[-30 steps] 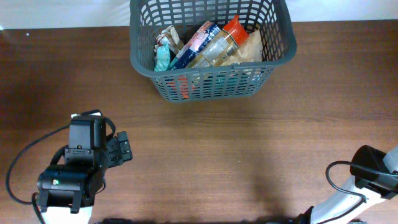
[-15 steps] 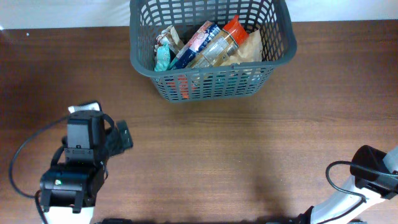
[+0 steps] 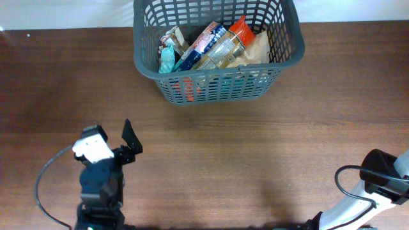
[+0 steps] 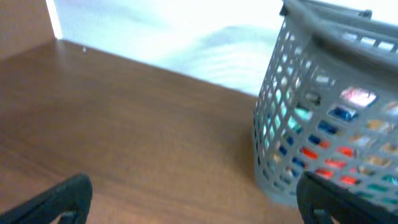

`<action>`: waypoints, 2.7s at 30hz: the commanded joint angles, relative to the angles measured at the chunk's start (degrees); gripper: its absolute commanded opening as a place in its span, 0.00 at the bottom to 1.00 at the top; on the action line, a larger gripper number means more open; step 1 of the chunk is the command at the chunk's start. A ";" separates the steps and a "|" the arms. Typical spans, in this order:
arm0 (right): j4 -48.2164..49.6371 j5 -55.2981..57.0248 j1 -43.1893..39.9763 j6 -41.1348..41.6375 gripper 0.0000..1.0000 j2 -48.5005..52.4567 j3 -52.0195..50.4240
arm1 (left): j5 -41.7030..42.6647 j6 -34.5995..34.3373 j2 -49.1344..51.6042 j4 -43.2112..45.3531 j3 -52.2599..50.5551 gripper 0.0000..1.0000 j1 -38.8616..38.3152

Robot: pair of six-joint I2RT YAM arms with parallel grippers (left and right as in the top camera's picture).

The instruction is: Pack container

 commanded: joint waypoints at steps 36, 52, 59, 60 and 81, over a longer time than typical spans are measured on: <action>0.02 0.42 -0.15 0.70 0.99 -0.35 -0.24 | 9.25 12.15 -24.35 -0.46 -16.11 0.99 2.69; 0.00 0.42 -0.15 0.70 0.99 -0.35 -0.24 | 13.31 15.37 -26.08 -0.59 -18.08 0.99 2.60; 0.02 0.42 -0.15 0.70 0.99 -0.35 -0.24 | 14.12 15.34 -26.08 -0.61 -18.08 0.99 2.60; 0.02 0.42 -0.15 0.70 0.99 -0.35 -0.24 | 14.14 15.34 -26.08 -0.61 -18.08 0.99 2.60; 0.02 0.42 -0.15 0.70 0.99 -0.35 -0.24 | 14.14 15.34 -26.08 -0.55 -18.08 0.99 2.62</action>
